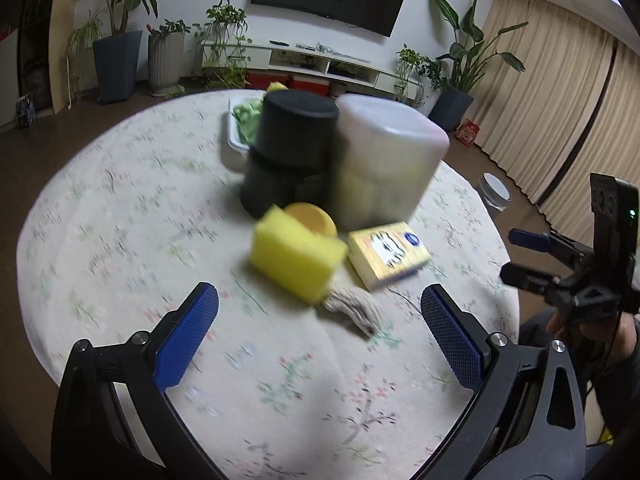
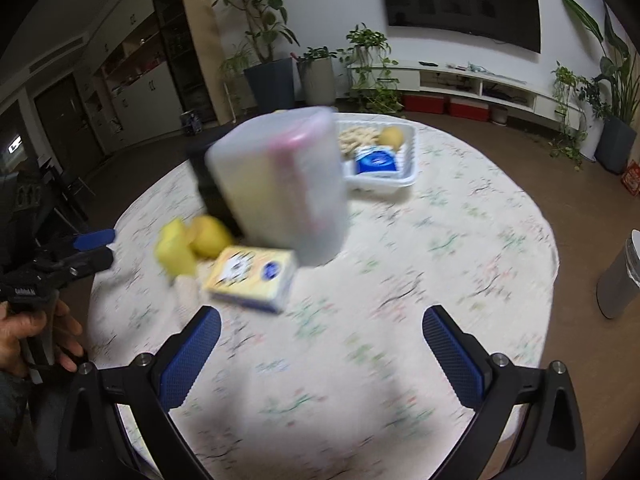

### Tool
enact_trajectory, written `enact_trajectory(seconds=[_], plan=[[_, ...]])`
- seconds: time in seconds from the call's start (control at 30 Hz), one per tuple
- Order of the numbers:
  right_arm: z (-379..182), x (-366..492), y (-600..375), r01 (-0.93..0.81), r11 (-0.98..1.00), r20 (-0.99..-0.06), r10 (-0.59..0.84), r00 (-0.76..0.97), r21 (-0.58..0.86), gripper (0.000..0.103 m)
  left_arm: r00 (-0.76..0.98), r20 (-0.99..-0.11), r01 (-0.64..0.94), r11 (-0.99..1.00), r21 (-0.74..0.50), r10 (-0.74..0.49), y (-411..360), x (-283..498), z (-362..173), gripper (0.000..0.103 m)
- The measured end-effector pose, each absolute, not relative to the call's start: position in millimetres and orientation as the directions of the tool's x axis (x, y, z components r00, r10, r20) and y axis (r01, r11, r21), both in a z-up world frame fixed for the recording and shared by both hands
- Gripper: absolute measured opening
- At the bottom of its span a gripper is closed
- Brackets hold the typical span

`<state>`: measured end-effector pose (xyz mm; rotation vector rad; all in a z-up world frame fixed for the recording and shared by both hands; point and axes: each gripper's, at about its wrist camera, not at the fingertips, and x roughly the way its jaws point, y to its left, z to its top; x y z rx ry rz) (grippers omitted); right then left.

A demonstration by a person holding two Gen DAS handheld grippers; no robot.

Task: Organize soft objects
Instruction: 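Withdraw both open tools from the tray back toward the remaining objects, then reach the left tool to the other yellow sponge while the right tool reaches the puppy tissue pack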

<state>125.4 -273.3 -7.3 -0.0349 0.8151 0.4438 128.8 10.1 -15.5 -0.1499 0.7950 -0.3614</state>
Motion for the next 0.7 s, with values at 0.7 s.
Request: enact_trajectory(seconds=[0.7], plan=[[-34.7,147.8,-211.3,-0.394,0.914,-0.738,0.333,0.587,0.099,0.103,0.584,-0.748,0.209,0.949,-0.236,-0.315,5.6,188.9,-46.2,0.103]])
